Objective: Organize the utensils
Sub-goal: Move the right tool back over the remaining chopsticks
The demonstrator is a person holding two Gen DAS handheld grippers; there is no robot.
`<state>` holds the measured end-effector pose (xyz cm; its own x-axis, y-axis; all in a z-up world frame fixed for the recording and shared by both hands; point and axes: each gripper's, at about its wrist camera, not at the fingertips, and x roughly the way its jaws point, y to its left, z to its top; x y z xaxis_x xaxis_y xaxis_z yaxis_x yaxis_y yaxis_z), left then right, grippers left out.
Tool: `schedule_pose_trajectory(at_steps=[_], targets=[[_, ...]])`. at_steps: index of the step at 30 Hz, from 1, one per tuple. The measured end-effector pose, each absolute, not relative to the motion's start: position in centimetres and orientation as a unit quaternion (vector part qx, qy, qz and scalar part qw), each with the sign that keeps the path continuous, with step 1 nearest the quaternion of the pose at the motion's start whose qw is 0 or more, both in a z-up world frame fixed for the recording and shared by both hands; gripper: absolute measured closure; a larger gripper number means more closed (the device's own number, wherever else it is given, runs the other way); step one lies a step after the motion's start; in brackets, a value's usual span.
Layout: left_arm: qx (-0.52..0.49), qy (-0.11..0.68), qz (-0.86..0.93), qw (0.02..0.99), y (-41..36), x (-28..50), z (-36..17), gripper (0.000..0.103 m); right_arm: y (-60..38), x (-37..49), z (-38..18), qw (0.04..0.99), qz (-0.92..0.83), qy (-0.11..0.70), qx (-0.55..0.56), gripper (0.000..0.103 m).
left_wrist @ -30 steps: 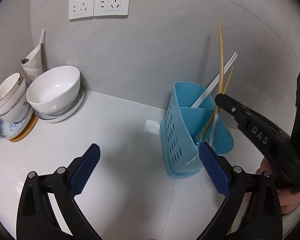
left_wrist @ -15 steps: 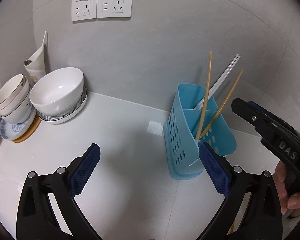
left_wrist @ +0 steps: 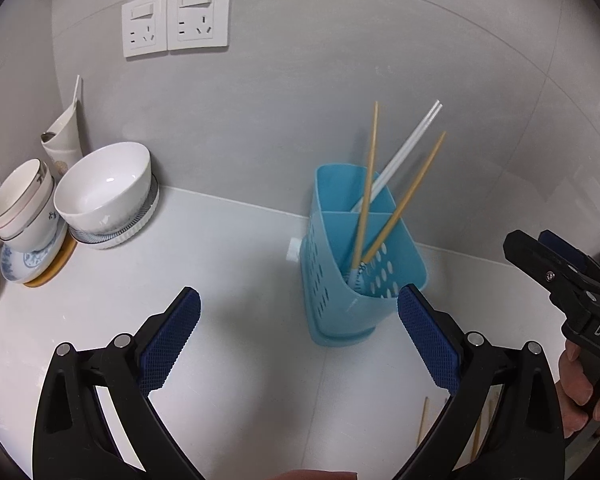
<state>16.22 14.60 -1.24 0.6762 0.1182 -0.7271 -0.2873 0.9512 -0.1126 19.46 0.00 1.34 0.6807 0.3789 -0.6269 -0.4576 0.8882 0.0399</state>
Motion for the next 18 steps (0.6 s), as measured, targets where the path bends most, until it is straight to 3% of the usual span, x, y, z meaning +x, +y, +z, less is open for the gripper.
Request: schedule_pose_trajectory(at_steps=[18], targets=[[-0.077,0.415,0.061,0.905,7.1,14.3,-1.8,0.006,-10.8,14.4,-0.1,0.906,0.135,0.399,-0.041,0.008]])
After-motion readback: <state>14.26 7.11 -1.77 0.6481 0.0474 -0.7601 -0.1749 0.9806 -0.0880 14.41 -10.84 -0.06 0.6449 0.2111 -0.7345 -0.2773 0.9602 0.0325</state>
